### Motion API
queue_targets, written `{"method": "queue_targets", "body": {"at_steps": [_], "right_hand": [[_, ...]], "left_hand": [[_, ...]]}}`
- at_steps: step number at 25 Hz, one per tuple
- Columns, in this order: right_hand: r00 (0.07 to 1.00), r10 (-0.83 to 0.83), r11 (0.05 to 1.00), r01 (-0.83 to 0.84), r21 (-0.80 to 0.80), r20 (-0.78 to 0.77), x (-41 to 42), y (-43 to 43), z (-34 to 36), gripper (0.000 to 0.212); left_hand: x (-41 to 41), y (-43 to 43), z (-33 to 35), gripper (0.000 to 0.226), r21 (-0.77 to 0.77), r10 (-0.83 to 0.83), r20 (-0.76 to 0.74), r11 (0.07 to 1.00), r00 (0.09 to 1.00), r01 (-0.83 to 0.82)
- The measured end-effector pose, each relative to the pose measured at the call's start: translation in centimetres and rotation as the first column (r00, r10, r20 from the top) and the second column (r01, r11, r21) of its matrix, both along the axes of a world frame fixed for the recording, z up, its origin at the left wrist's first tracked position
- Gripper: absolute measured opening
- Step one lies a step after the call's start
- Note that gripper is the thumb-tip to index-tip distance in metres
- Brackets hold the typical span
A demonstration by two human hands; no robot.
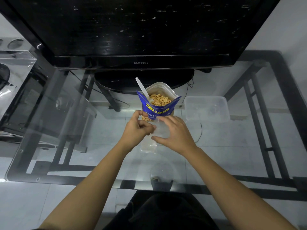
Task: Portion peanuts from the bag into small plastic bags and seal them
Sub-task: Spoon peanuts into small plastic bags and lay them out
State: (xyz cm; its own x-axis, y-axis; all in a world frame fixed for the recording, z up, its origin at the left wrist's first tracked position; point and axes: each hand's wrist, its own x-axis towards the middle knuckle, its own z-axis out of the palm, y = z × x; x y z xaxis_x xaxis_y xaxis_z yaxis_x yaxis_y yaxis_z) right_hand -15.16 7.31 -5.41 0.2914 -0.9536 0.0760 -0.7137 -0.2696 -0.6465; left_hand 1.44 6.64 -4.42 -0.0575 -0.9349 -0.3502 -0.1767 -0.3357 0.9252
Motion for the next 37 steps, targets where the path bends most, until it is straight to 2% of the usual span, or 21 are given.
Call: {"method": "queue_targets", "body": {"at_steps": [2,5,7,9,10,12,15,17,20,22,28,31,34,37], "right_hand": [[0.999,0.022,0.999,-0.021,-0.024,0.049,-0.1,0.0,0.1,0.057],[0.994,0.049,0.998,-0.054,0.045,0.099,-0.5,-0.2,0.3,0.056],[0.988,0.006,0.996,-0.019,0.088,0.154,-1.1,-0.6,0.6,0.058],[0.978,-0.061,0.998,0.056,0.031,0.2,-1.8,-1.2,0.9,0.058],[0.973,-0.088,0.996,0.092,-0.009,0.215,-2.0,-1.6,1.2,0.058],[0.962,-0.135,0.987,0.151,-0.052,0.237,-2.3,-2.6,2.0,0.057],[0.959,-0.15,0.984,0.167,-0.053,0.239,-2.4,-3.9,2.9,0.057],[0.966,-0.135,0.99,0.143,-0.017,0.221,-2.4,-4.4,3.0,0.06],[0.97,-0.128,0.992,0.127,0.015,0.206,-2.4,-4.5,2.9,0.062],[0.97,-0.125,0.992,0.119,0.037,0.209,-2.5,-4.4,2.8,0.063],[0.97,-0.137,0.988,0.12,0.096,0.201,-2.5,-4.7,3.1,0.063],[0.972,-0.136,0.989,0.121,0.088,0.19,-2.5,-4.9,3.5,0.065],[0.965,-0.159,0.986,0.145,0.079,0.208,-2.6,-5.1,3.9,0.06],[0.953,-0.21,0.977,0.198,0.077,0.216,-2.8,-5.5,4.2,0.057]], "left_hand": [[0.2,-0.1,0.0,0.037,0.028,-0.001,-0.015,1.0,1.0,0.001],[0.4,-0.1,0.2,0.033,0.042,-0.024,-0.032,0.999,0.999,0.025],[0.6,-0.7,0.4,0.025,-0.094,0.12,0.019,0.989,0.993,-0.118],[1.4,-2.8,1.3,0.026,-0.227,0.362,0.02,0.909,0.932,-0.349],[1.8,-4.3,1.9,0.032,-0.249,0.413,0.029,0.885,0.91,-0.393],[1.9,-6.9,3.4,0.041,-0.258,0.346,0.129,0.917,0.929,-0.305],[1.0,-9.0,5.2,0.023,-0.31,0.189,0.361,0.948,0.913,-0.074],[1.1,-9.2,5.4,0.021,-0.318,0.218,0.43,0.945,0.876,-0.079],[1.9,-9.2,4.8,0.021,-0.237,0.323,0.369,0.939,0.871,-0.248],[2.1,-8.9,4.5,0.022,-0.188,0.345,0.309,0.935,0.886,-0.299],[2.5,-9.6,3.9,0.018,-0.112,0.398,0.189,0.917,0.898,-0.383],[2.8,-10.0,3.2,0.019,-0.049,0.361,0.129,0.933,0.924,-0.358],[3.2,-10.4,2.7,0.017,0.069,0.374,-0.021,0.926,0.927,-0.372],[3.4,-10.6,2.9,0.015,0.182,0.445,-0.136,0.889,0.885,-0.419]]}}
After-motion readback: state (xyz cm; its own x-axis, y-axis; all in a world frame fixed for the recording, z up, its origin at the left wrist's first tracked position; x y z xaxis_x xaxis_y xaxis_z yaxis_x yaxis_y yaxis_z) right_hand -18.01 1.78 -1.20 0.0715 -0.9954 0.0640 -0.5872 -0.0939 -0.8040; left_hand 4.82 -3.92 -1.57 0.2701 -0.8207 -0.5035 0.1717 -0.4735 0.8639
